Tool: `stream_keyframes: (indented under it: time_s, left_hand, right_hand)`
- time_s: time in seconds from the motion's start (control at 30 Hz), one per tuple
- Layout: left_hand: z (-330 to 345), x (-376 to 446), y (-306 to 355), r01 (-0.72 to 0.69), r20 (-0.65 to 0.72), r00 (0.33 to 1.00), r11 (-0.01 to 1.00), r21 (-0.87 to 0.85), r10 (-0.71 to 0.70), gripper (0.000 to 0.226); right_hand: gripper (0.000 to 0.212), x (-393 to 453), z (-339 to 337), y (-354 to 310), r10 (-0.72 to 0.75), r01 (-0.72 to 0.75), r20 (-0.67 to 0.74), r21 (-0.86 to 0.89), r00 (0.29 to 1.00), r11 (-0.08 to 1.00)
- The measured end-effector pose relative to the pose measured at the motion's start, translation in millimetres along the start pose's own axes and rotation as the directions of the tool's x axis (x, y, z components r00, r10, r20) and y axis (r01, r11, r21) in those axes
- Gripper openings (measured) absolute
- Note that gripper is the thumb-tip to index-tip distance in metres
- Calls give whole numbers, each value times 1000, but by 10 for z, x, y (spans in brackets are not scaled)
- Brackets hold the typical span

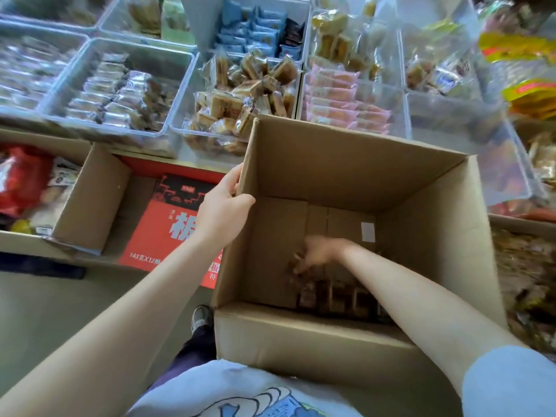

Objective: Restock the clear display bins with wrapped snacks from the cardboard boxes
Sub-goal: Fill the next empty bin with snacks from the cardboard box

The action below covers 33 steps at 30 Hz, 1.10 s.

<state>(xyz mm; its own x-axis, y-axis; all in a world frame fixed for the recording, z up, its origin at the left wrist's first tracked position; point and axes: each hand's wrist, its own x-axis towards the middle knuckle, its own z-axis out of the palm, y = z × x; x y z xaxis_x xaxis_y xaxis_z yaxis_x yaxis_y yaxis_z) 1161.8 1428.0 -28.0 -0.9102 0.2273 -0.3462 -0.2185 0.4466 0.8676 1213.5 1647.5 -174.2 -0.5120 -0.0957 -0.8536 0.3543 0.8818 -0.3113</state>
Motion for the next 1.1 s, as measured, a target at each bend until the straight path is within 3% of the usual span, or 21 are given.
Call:
stream_keyframes:
  time_s: [0.07,0.17,0.27,0.4,0.47,0.67,0.77,0.9,1.1]
  left_hand:
    - [-7,18,11,3,23,1000,1000,18,-3,59]
    - [-58,36,29,2,93,996,1000,17,-4,53]
    - [-169,38,70,-16,131,991,998,-55,23,45]
    - [-486,119,209,-156,89,981,974,-165,172,35]
    - [-717,220,283,-183,111,970,950,-255,217,30]
    - [-1715,890,150,-280,89,944,915,-289,317,31]
    - [-2280,1456,-114,-295,153,935,942,-163,319,34]
    - [-2931,2197,-443,-249,163,959,963,106,230,39]
    - [-3491,3126,-791,-278,133,960,819,502,245,29]
  right_hand:
    - [59,-270,-371,-92,-67,100,-132,262,989,960]
    - [43,-760,-749,-271,-222,317,-226,702,948,638]
    - [52,-1107,-960,-521,-371,486,-350,782,860,389]
    - [52,-1269,-1063,-1029,-396,620,-503,739,768,264]
    - [50,-1289,-1119,-1369,-371,661,-556,697,744,280]
    - [33,-902,-1416,-2414,-314,685,-631,514,710,516]
    - [25,-517,-1577,-2991,-233,643,-668,470,707,605]
    - [20,142,-1819,-3564,-133,494,-751,280,647,823]
    - [20,802,-2169,-3978,29,315,-803,266,596,911]
